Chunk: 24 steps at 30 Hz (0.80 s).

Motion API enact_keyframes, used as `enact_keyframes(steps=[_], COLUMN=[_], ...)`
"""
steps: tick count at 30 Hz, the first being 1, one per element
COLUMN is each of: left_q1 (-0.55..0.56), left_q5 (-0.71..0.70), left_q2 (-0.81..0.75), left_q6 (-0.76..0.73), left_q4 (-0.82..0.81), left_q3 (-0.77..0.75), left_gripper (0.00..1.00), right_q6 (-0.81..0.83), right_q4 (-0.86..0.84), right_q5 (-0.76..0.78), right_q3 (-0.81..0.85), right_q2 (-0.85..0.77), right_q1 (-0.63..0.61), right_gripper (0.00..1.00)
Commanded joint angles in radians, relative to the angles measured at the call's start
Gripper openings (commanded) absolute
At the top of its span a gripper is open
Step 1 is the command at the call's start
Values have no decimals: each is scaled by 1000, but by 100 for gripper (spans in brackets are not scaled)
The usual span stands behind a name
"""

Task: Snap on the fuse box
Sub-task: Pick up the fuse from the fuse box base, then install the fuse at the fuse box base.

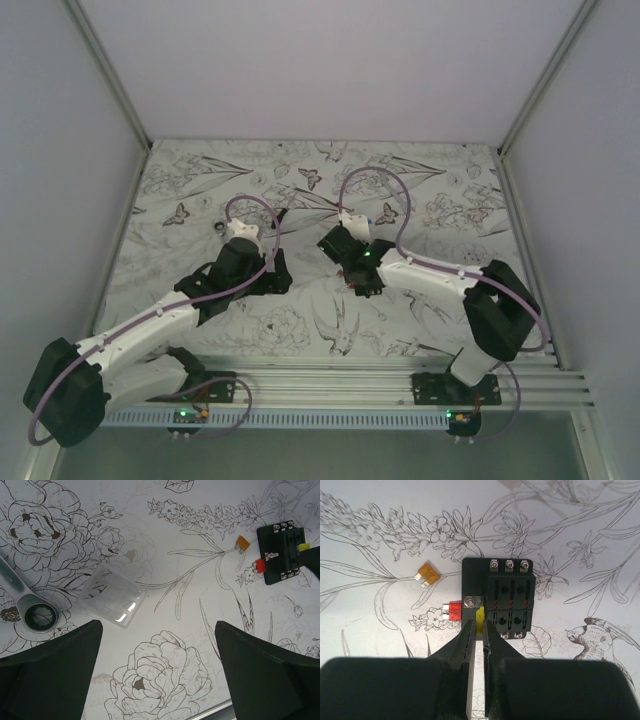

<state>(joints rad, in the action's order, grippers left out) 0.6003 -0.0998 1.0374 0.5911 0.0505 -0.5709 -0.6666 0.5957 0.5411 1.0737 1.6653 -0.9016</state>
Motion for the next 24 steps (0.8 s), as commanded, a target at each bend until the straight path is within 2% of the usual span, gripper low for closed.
enact_keyframes(steps=[1,12,16,24], left_q1=[-8,-8,-10,-10], left_q5=[-11,-20,-26,-22], left_q2=[-4,-5,-8,4], left_q6=[7,6,2,-2], left_q4=[20,20,20,24], left_q3=[13,14,13,-3], left_gripper=[100,100,100,100], right_q6=[18,222,252,279], right_q4=[2,-159,-202,-306], right_q5=[-11,-264,-332,-469], right_q3=[-11,-157,-193,-242], right_q2=[-78,-225,-244,-247], right_q1=[31,227,296,357], right_gripper=[10,2,0,0])
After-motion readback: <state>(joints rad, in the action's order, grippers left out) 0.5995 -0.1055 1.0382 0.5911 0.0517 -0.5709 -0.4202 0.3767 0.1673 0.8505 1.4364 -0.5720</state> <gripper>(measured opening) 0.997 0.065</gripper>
